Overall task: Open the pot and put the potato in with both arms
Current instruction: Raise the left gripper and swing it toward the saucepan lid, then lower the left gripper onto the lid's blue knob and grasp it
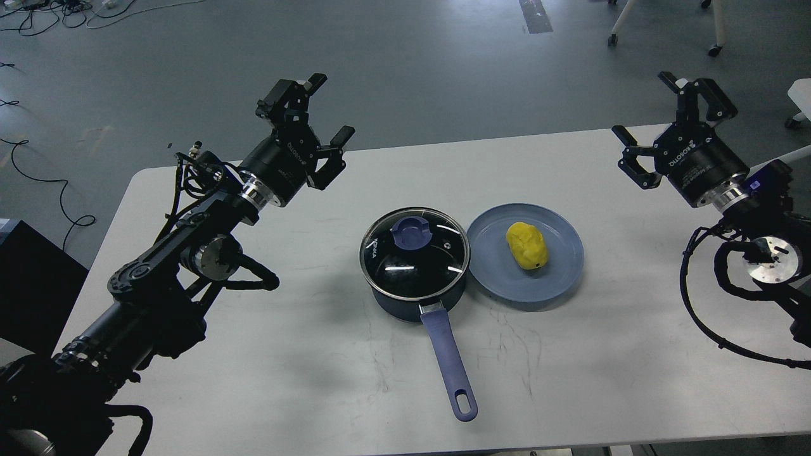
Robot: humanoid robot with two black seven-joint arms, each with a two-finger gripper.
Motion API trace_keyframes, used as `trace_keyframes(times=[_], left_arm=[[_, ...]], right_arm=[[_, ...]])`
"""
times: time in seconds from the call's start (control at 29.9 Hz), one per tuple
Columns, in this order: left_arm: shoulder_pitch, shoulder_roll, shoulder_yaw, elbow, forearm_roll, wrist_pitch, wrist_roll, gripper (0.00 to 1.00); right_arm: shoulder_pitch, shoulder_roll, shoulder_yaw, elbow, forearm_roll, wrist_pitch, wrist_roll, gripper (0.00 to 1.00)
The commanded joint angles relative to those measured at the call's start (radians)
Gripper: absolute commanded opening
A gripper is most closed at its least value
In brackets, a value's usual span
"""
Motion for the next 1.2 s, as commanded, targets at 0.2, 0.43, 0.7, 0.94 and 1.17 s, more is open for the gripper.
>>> trace_keyframes(times=[0.2,0.43,0.7,0.94,1.17], left_arm=[[-0.003,0.016,0.008,0.0,0.001,-0.001,0.004,0.98],[-0.064,0.051,0.018,0.0,0.003,-0.007,-0.002,0.98],[-0.153,0.125,0.044,-0.093,0.318,-0.013,-0.134,0.98],[-0.23,0.169,0.172,-0.288,0.802,-0.016,-0.134,0.98],[-0.411,0.166,0.437,-0.357,1.232,-0.005,-0.134,0.98]], right_arm=[[0.0,0.0,-0.001,0.002,0.0,0.0,0.0,1.0],[0.002,-0.003,-0.003,0.005,0.0,0.0,0.0,1.0],[0.008,-0.012,-0.011,0.012,-0.002,0.0,0.0,1.0],[0.012,-0.017,-0.011,0.013,-0.002,0.0,0.0,1.0],[0.009,-0.035,-0.014,0.027,-0.002,0.0,0.0,1.0]])
